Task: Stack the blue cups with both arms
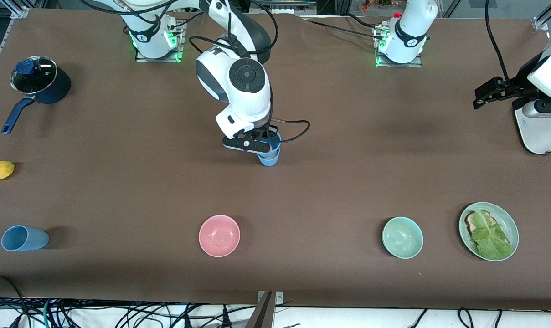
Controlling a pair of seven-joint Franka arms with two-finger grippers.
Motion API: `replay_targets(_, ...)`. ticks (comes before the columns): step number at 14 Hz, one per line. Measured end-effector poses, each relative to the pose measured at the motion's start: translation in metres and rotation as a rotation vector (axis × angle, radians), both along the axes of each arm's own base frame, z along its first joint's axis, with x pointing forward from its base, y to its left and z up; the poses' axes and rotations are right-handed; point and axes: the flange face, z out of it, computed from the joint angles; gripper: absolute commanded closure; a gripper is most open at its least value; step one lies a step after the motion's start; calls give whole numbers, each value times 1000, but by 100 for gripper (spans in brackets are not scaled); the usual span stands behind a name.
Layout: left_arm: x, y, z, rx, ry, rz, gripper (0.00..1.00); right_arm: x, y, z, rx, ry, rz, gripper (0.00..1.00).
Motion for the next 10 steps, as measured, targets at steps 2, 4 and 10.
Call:
replay_targets(2, 0, 0, 0, 0, 0, 0, 0, 0, 0, 0, 0, -1, -17, 48)
replay_targets(4, 0, 0, 0, 0, 0, 0, 0, 0, 0, 1, 1, -3, -20, 29)
replay_targets(10, 0, 0, 0, 0, 0, 0, 0, 28, -22, 42, 43, -65, -66, 0)
